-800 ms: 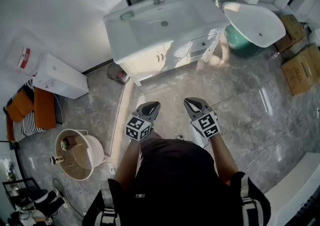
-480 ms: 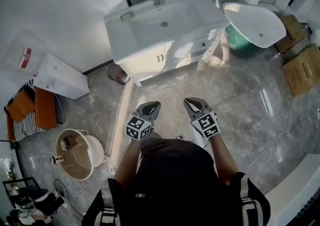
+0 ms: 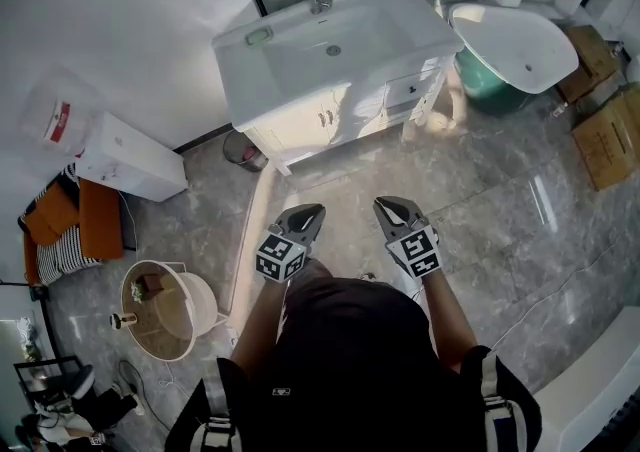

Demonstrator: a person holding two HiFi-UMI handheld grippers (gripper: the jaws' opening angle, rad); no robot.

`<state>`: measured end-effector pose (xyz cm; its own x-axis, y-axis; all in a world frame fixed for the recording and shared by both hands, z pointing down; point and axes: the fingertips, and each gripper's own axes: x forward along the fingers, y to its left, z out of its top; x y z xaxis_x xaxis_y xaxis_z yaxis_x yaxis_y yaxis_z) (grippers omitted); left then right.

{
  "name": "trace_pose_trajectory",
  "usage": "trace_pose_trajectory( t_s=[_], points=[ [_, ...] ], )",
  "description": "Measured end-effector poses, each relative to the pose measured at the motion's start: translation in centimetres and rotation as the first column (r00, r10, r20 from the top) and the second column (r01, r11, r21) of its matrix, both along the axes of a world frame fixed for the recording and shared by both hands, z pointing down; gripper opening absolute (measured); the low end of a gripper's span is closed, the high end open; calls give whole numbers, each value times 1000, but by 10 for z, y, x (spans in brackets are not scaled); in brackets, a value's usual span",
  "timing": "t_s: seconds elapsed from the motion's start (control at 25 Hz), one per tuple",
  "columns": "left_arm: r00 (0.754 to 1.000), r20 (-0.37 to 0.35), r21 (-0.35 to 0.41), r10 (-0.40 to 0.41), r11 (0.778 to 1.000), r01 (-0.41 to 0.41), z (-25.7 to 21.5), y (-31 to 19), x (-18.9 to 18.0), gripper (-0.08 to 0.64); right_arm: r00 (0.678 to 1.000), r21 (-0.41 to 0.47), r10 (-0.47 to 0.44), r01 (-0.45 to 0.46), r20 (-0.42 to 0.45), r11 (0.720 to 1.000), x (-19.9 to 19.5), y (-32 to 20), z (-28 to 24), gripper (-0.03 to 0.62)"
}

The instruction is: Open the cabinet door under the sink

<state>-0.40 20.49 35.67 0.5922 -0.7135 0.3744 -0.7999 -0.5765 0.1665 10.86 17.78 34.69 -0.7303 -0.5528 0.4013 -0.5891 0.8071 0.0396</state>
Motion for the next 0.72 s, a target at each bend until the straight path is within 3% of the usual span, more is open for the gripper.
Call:
trace_pose_trajectory(
  t_s=[0.28, 0.72],
  points=[
    [1000, -13, -16, 26, 1000, -26, 6, -19, -25, 29, 998, -23, 53, -54, -13, 998, -14, -17, 9, 72],
    [976, -51, -54, 212, 975, -215, 28, -88, -94, 29, 974, -28, 180, -186, -138, 982, -94, -63, 29, 72]
  ],
)
